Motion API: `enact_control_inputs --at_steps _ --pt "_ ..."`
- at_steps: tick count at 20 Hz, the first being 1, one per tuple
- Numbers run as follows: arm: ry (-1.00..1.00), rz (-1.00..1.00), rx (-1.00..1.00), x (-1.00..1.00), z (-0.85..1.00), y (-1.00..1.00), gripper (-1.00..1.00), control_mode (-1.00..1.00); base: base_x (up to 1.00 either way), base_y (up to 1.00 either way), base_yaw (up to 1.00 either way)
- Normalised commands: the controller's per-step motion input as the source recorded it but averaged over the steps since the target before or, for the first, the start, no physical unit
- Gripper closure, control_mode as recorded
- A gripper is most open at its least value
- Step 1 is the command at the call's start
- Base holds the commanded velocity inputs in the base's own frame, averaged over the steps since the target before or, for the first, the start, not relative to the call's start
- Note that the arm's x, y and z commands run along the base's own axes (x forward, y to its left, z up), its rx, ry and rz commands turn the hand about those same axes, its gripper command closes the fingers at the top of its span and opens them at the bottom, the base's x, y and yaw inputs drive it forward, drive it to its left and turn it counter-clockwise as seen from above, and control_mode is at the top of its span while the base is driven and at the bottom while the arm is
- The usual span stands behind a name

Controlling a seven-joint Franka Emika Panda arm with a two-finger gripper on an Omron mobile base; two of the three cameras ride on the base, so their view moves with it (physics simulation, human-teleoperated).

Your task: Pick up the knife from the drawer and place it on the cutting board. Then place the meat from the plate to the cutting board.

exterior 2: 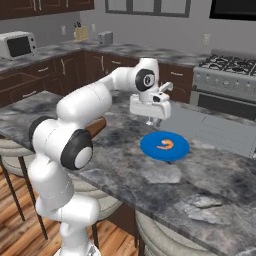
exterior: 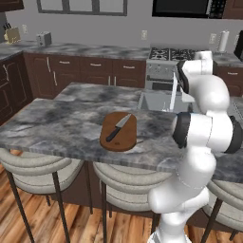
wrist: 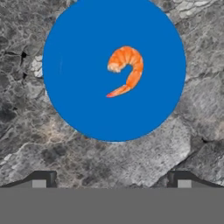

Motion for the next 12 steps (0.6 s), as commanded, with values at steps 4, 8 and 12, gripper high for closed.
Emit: enact_control_inputs --at_steps 4,8,12 --pt "0.01 0.09 0.02 0.41 -0.23 -0.23 -1.0 -1.0 0.0 0.0 0.0" --pt "0.0 -0.02 0.0 0.17 -0.23 -0.21 -1.0 -1.0 0.0 0.0 0.0" --pt "0.0 -0.1 0.0 0.01 -0.23 -0.23 -1.0 -1.0 0.0 0.0 0.0"
